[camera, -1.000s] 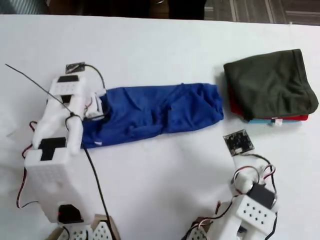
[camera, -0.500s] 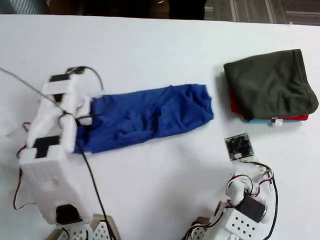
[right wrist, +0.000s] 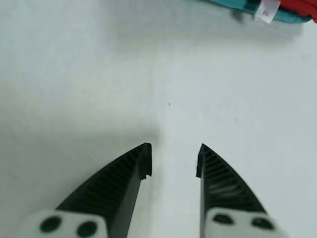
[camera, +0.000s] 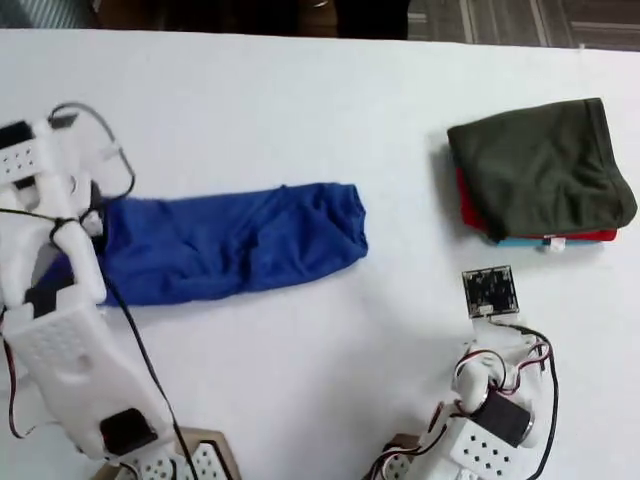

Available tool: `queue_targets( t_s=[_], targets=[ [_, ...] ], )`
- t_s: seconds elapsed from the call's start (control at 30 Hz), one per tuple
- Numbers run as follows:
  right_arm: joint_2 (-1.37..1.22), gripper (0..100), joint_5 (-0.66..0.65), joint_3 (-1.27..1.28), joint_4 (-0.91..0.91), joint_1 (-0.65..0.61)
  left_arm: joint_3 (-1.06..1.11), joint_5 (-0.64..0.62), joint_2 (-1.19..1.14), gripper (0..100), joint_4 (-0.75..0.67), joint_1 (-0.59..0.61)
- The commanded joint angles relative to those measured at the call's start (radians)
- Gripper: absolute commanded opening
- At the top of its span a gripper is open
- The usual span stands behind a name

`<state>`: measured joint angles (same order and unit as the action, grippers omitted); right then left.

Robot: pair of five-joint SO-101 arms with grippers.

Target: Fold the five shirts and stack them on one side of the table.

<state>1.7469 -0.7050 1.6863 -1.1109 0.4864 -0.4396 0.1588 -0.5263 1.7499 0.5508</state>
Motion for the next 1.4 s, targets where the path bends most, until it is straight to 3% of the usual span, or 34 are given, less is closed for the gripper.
queue_targets(
  t_s=[0.0, 0.13, 0.37, 0.57, 0.73, 0.97, 1.37],
  targets=[
    [0.021, 15.9, 0.006, 0.008, -0.004, 0.001, -0.082, -0.026, 0.049, 3, 0.038, -0.061],
    [0.021, 15.9, 0.006, 0.008, -0.004, 0.001, -0.031, -0.029, 0.16, 3, 0.038, -0.209],
    [0.021, 15.9, 0.006, 0.008, -0.007, 0.001, 0.114, -0.064, 0.387, 3, 0.035, -0.582],
    [0.021, 15.9, 0.006, 0.008, -0.008, 0.001, 0.124, -0.098, 0.413, 3, 0.034, -0.769],
    [0.021, 15.9, 0.006, 0.008, -0.008, 0.001, 0.124, -0.143, 0.413, 3, 0.014, -0.841],
    [0.021, 15.9, 0.006, 0.008, -0.008, 0.001, 0.124, -0.204, 0.402, 3, -0.129, -0.852],
    [0.021, 15.9, 0.006, 0.008, -0.008, 0.001, 0.108, -0.215, 0.048, 3, -0.284, -0.865]
  ],
)
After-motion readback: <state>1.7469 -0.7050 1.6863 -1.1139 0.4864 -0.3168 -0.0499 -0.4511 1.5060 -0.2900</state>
